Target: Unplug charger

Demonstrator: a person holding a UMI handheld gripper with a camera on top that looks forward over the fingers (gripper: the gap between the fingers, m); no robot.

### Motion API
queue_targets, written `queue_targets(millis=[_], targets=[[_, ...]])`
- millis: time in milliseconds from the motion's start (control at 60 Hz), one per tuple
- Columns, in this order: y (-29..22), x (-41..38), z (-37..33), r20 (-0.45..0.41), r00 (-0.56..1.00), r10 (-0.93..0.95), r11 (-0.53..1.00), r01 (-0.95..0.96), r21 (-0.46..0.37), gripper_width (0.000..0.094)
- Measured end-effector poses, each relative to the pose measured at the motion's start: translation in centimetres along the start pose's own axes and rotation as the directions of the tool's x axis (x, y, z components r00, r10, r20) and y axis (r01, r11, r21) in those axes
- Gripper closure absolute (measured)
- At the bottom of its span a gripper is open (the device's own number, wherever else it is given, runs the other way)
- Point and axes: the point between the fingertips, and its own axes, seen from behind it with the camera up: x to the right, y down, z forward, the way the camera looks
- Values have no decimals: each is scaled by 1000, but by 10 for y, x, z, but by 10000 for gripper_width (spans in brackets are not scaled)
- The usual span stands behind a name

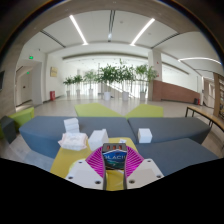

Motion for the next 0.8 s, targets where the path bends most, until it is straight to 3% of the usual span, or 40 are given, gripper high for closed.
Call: queue_targets(millis=[167, 267, 333, 467, 633, 800], targets=[[117, 20, 16, 0, 999, -44, 972, 43, -231, 700], [155, 16, 27, 22, 998, -55, 951, 59, -304, 684], [153, 18, 31, 28, 996, -84, 959, 88, -270, 645], [152, 16, 33, 39, 991, -127, 946, 133, -295, 546], [127, 27, 19, 14, 981, -195, 938, 190, -289, 88], [101, 17, -24, 49, 989, -139, 948, 147, -283, 89]])
